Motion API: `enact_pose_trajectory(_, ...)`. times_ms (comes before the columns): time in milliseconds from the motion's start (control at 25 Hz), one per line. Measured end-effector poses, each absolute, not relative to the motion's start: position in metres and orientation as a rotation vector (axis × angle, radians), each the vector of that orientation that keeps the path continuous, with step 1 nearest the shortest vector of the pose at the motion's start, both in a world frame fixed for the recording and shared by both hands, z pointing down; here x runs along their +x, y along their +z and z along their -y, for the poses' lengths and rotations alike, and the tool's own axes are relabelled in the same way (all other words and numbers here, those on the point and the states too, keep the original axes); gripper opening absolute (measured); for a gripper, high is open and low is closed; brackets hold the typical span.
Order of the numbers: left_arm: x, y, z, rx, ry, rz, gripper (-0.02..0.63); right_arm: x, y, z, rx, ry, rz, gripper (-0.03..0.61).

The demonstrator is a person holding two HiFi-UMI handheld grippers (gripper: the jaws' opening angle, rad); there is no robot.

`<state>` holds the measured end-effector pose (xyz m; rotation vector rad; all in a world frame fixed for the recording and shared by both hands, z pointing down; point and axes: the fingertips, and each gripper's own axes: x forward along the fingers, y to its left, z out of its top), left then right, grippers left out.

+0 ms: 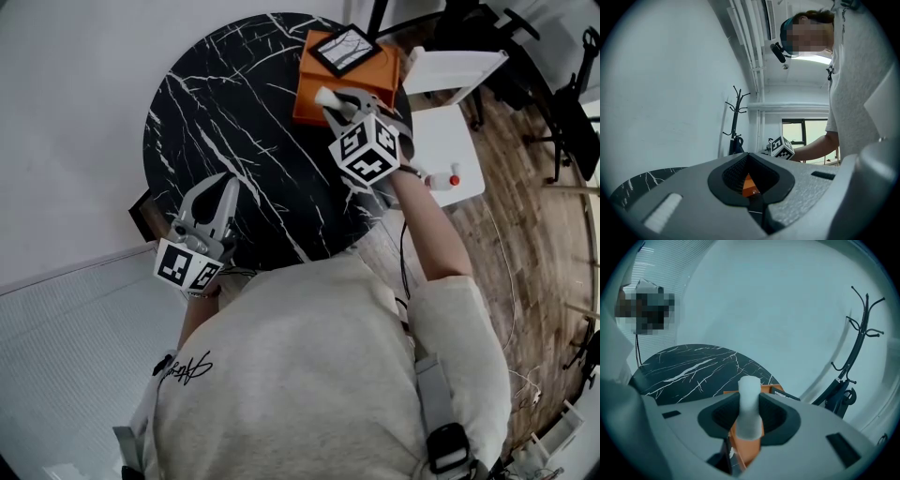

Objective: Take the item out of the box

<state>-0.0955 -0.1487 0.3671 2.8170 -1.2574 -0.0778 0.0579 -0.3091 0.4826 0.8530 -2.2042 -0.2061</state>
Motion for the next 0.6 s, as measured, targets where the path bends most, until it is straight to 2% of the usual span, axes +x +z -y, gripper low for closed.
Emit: enact_pose_trajectory(600,-0.094,0.364,0.150,2.832,-0.079,1.251,0.000,0.062,0.464,0.288,0.945,-0.177,2.302,0.127)
